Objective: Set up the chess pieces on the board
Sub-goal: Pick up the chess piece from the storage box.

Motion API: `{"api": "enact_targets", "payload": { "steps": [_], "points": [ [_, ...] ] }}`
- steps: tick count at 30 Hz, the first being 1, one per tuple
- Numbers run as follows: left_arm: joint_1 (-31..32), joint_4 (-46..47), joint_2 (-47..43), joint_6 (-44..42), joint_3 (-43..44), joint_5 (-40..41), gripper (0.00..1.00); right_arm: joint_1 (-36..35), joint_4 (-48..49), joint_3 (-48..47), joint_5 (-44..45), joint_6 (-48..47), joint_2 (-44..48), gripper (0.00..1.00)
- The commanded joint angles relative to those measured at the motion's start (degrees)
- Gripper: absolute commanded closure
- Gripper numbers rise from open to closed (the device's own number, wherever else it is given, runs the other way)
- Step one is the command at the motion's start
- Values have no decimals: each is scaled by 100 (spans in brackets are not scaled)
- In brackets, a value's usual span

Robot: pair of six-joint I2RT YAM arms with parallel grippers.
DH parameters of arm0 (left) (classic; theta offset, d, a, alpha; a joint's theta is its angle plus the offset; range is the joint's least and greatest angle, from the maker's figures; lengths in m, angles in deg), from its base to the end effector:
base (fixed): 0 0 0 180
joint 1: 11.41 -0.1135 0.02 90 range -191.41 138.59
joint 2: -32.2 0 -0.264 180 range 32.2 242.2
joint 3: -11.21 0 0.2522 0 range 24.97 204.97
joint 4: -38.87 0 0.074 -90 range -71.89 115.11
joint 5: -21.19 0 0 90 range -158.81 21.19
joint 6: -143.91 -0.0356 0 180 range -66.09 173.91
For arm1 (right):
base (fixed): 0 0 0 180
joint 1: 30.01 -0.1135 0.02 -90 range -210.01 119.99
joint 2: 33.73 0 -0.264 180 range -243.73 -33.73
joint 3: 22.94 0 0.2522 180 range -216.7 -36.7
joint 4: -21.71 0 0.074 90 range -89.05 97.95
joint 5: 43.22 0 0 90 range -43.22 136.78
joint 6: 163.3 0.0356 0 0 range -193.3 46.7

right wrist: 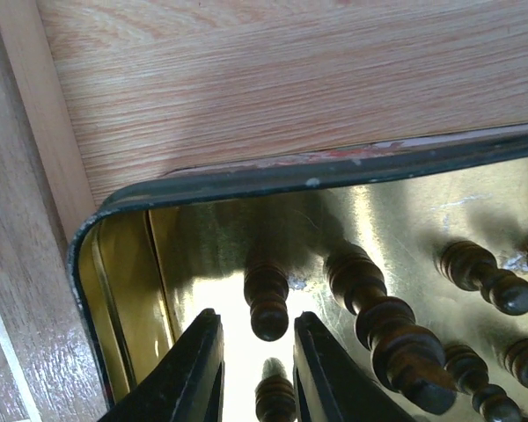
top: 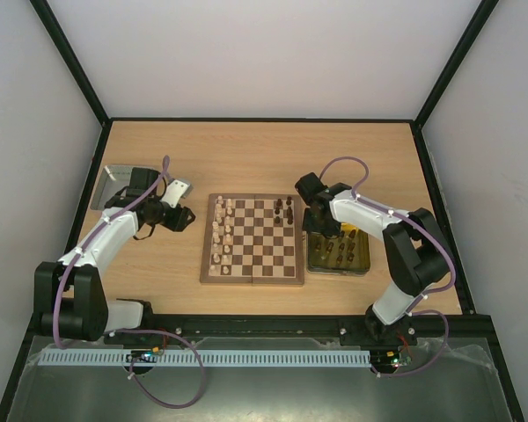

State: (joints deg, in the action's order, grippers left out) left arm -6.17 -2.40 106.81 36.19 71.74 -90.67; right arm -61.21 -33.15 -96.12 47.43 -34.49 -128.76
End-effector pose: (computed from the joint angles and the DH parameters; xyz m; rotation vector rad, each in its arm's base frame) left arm 0.2531 -0.0365 0.2186 0.6388 2.3961 -0.3913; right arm 0.2589 0.1563 0.1760 0.1970 2.9330 0.1828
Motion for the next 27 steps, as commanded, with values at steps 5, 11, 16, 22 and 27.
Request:
{"api": "enact_targets", "payload": {
  "steps": [5, 11, 16, 22, 27],
  "points": [
    [21, 4, -178, 4, -103, -43, 45, 34, 140, -56, 134, -10, -67, 81],
    [21, 9, -184, 5, -98, -32, 45, 44, 196, 19, 146, -12, -67, 81],
    [21, 9, -188, 5, -101, -21, 45, 69, 242, 127, 134, -14, -71, 81],
    [21, 8, -187, 5, -103, -27, 45, 79, 287, 221, 129, -27, -92, 81],
    [21, -26, -184, -43, -89, -86, 46, 96, 310, 243, 135, -22, -85, 92]
  ]
}}
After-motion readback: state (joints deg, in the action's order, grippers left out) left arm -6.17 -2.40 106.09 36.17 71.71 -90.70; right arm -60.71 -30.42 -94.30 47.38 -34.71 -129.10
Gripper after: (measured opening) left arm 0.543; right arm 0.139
